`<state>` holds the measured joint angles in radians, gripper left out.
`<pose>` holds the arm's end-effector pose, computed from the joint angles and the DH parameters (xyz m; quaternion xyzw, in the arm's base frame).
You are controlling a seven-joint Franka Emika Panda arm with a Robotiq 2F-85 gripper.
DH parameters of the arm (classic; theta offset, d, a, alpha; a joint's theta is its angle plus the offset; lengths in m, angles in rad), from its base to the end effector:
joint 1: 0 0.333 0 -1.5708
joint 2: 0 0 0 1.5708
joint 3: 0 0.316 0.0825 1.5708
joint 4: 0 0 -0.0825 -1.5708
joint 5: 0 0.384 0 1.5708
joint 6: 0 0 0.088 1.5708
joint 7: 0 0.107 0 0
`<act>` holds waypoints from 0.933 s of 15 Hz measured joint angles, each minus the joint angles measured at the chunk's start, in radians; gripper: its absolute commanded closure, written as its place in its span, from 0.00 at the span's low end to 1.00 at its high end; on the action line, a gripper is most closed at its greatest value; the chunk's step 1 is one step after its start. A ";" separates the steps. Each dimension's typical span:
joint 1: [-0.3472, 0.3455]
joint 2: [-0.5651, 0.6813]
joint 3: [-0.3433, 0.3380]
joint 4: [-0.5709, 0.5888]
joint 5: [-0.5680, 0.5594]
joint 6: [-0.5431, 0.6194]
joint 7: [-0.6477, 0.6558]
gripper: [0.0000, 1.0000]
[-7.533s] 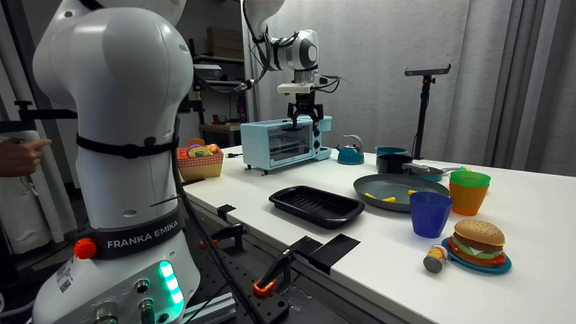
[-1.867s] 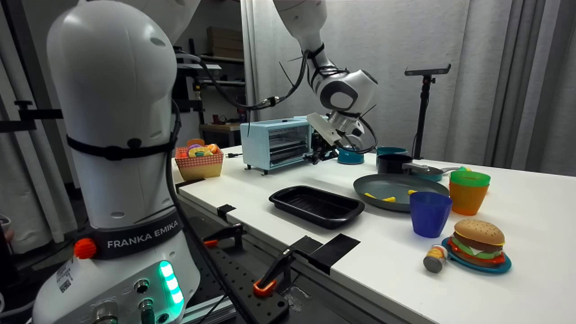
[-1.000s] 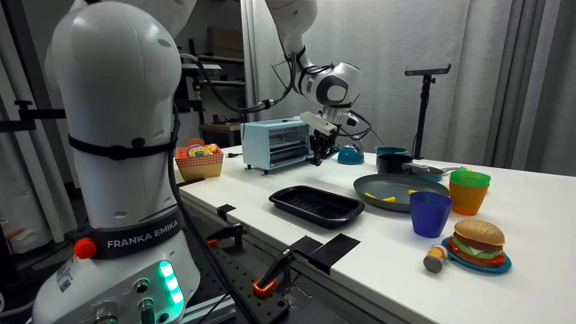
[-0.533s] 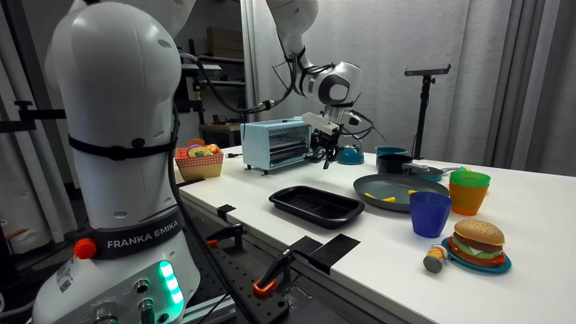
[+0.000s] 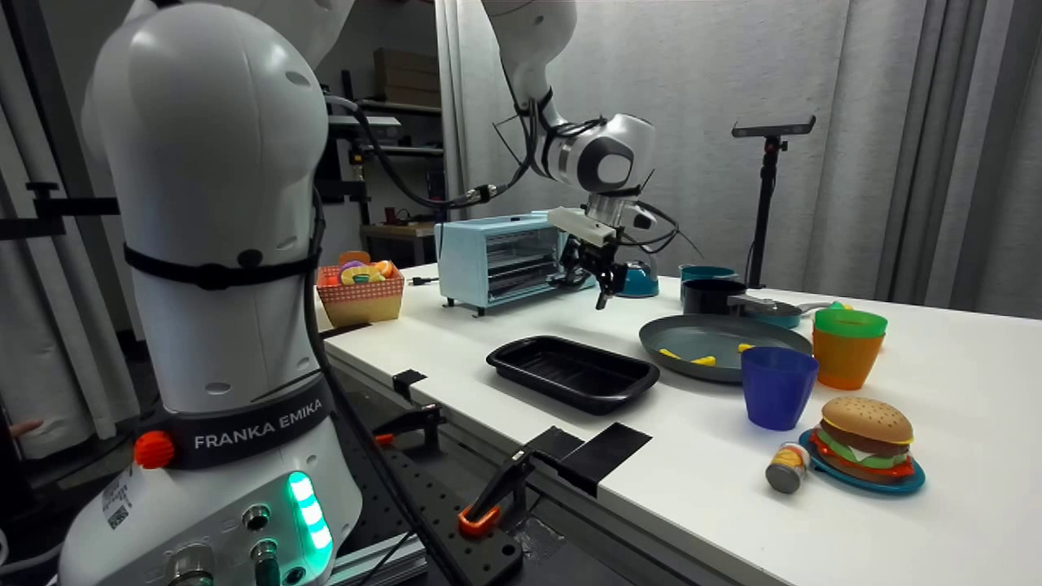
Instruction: Open the oven
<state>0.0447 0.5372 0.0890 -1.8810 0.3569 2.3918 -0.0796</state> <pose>0.6287 0.0847 0.2215 -0.9893 0.0321 0.0181 0.1414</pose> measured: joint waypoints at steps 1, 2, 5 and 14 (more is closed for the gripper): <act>0.000 0.000 0.000 -0.002 -0.001 0.004 0.000 0.00; 0.000 0.000 0.000 -0.003 -0.001 0.006 0.000 0.00; 0.000 0.000 0.000 -0.006 -0.005 0.012 0.003 0.00; 0.048 0.000 -0.029 -0.041 -0.167 0.104 0.121 0.00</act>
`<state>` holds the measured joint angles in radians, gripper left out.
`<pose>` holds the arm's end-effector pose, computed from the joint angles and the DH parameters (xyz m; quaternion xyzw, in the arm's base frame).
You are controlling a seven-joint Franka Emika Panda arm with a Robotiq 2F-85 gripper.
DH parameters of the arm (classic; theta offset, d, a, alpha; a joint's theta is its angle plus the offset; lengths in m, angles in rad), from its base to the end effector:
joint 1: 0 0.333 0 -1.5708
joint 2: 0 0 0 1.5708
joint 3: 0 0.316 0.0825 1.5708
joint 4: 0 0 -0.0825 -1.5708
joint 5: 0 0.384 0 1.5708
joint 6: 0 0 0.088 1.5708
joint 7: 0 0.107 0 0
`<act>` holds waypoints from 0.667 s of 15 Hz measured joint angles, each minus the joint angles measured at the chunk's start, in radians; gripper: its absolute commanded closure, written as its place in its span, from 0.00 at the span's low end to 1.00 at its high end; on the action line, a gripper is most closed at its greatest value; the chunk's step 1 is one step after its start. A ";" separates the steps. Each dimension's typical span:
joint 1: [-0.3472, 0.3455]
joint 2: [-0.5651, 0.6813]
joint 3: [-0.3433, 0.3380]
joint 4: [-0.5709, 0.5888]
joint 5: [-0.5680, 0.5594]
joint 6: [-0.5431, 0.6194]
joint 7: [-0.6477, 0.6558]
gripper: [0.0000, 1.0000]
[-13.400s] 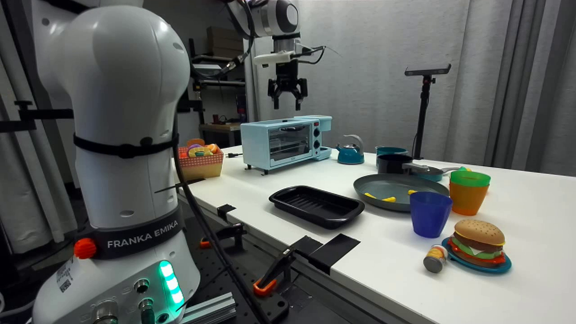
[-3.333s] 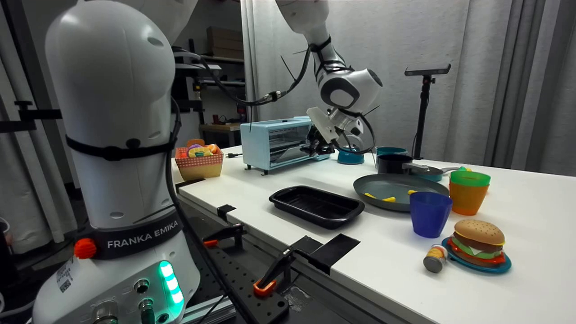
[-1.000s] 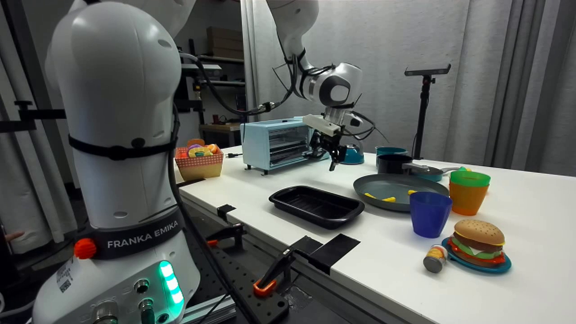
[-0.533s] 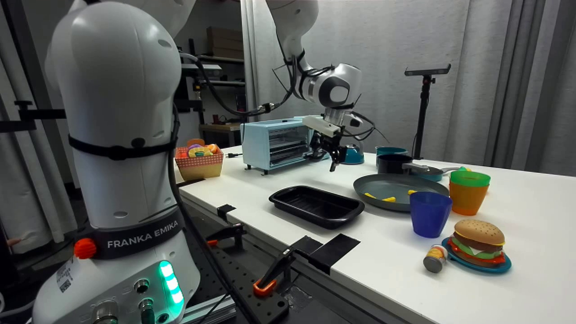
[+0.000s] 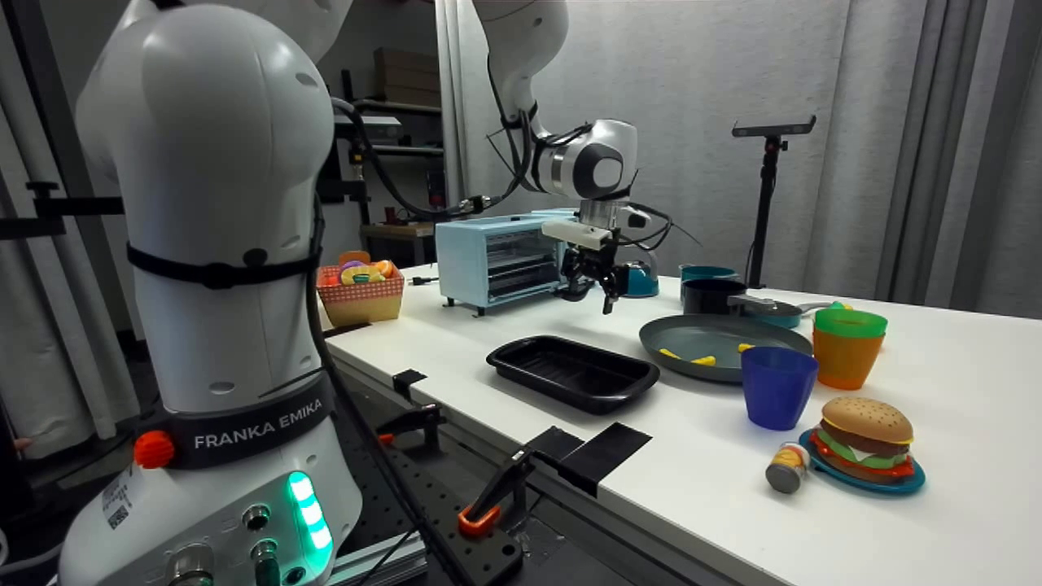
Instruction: Open the oven
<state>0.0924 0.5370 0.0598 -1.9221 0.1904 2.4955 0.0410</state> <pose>0.6237 0.0929 0.2131 -0.9968 0.0239 -0.0105 0.0751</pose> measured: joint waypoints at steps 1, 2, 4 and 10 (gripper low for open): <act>0.012 0.000 -0.010 -0.004 -0.027 0.011 0.023 0.00; 0.024 0.000 -0.019 -0.009 -0.052 0.023 0.044 0.00; 0.044 0.000 -0.034 -0.016 -0.095 0.040 0.081 0.00; 0.048 -0.001 -0.035 -0.018 -0.114 0.045 0.097 0.00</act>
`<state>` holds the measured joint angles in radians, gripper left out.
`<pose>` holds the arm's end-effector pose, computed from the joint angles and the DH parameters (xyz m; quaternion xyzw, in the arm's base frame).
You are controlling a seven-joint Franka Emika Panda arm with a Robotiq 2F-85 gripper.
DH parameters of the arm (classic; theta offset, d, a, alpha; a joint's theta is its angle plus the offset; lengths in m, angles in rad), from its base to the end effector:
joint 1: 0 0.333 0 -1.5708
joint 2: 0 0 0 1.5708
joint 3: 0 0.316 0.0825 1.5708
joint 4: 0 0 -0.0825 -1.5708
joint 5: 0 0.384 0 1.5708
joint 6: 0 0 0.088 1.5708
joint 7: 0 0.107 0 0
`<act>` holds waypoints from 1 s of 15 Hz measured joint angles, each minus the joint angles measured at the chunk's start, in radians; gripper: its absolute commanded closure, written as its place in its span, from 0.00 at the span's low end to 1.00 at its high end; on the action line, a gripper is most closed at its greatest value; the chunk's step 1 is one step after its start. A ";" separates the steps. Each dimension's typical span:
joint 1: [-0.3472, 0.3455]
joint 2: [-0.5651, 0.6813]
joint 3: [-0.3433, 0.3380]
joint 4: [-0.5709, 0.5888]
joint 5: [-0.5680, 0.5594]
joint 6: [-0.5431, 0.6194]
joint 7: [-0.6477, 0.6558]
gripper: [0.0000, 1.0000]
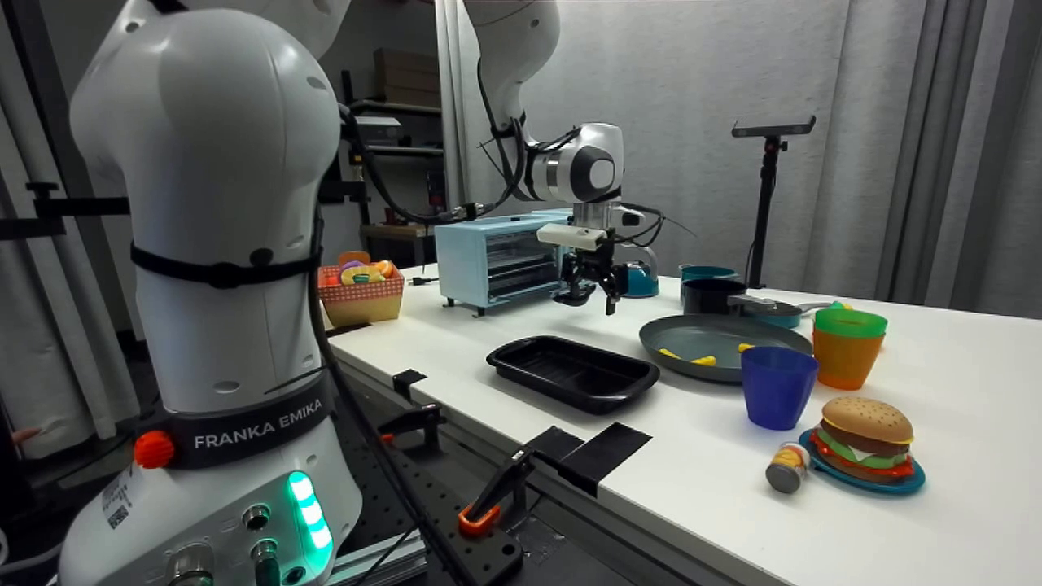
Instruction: Open the oven
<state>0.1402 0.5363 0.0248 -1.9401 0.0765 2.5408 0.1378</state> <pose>0.6207 0.1018 0.2102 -0.9989 0.0192 -0.0274 0.0334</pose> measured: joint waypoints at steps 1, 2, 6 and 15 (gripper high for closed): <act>-0.007 0.000 0.006 -0.001 0.009 0.000 -0.006 0.00; -0.015 0.000 0.013 -0.001 0.019 0.000 -0.014 0.00; -0.061 0.001 0.052 -0.005 0.094 -0.001 -0.059 0.00; -0.122 0.014 0.101 -0.010 0.196 -0.002 -0.092 0.00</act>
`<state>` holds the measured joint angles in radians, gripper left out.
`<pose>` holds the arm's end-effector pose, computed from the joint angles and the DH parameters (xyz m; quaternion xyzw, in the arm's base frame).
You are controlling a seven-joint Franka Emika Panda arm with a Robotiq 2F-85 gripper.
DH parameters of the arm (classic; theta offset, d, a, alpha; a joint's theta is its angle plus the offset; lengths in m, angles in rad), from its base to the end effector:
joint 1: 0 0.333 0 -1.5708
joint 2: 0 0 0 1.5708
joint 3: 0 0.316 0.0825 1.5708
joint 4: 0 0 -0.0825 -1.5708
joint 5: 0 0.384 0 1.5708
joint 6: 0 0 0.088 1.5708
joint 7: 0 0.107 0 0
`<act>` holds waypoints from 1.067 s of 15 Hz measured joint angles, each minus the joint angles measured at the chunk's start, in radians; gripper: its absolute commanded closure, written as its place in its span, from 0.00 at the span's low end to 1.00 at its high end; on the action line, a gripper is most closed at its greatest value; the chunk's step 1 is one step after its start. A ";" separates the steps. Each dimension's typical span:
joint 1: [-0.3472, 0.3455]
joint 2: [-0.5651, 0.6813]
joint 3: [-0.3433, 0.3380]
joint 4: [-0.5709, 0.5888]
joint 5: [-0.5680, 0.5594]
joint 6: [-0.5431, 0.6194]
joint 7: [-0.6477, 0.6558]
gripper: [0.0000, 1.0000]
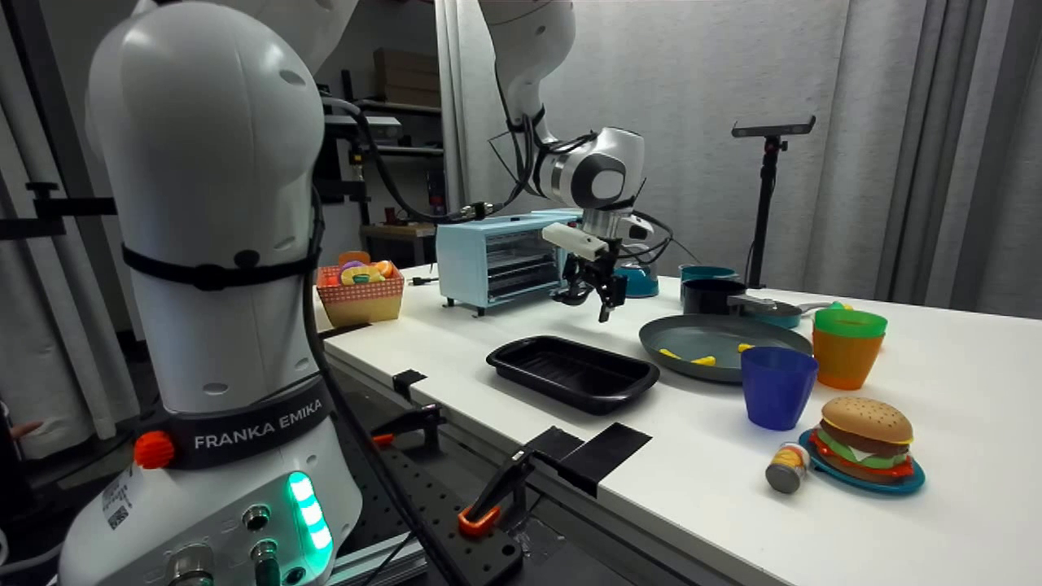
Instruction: Open the oven
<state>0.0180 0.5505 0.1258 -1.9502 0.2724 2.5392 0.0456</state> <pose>0.6179 0.0835 0.1992 -0.9910 0.0714 -0.0076 0.1128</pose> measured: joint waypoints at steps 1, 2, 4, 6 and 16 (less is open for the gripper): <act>-0.002 0.001 0.002 0.000 0.004 0.000 0.000 0.00; -0.004 0.001 0.003 -0.001 0.009 0.000 0.000 0.00; -0.008 0.002 0.007 -0.002 0.018 0.000 0.000 0.00; -0.014 0.002 0.012 -0.004 0.031 0.000 -0.001 0.00; -0.050 0.002 0.042 -0.016 0.113 0.000 -0.014 0.00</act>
<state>-0.0318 0.5522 0.1674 -1.9659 0.3858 2.5388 0.0316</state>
